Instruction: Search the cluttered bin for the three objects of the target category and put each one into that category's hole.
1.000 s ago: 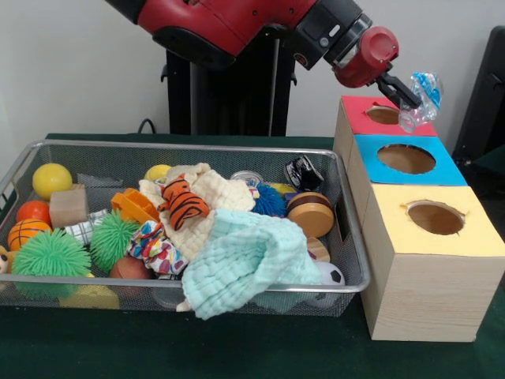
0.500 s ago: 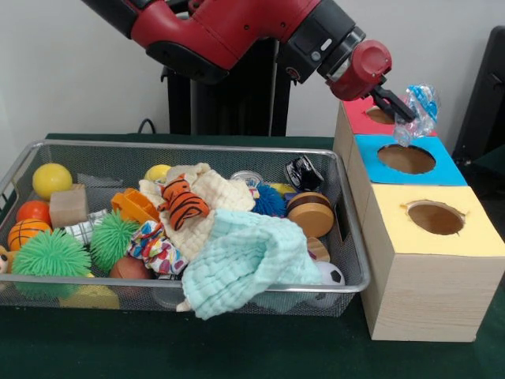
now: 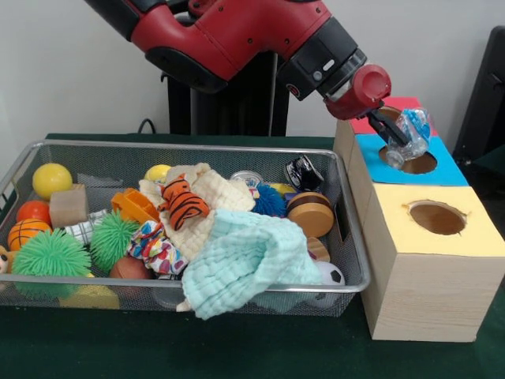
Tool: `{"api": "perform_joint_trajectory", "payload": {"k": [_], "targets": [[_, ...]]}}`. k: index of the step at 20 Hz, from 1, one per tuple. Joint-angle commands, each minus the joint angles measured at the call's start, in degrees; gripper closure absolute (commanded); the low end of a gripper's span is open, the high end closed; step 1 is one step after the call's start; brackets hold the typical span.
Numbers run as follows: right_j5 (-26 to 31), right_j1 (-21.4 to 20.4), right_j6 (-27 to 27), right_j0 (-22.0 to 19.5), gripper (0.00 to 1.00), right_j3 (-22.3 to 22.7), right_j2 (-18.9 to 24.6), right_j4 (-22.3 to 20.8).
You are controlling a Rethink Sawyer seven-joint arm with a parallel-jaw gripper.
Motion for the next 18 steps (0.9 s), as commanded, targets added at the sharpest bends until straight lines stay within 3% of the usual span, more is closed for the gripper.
{"api": "perform_joint_trajectory", "payload": {"k": [1,18], "targets": [[9.26,-0.46,11.35,1.76,1.0,-8.82,-6.17,0.95],[7.12,-0.08,12.79,3.25,1.0,-9.29,-7.26,1.19]]}}
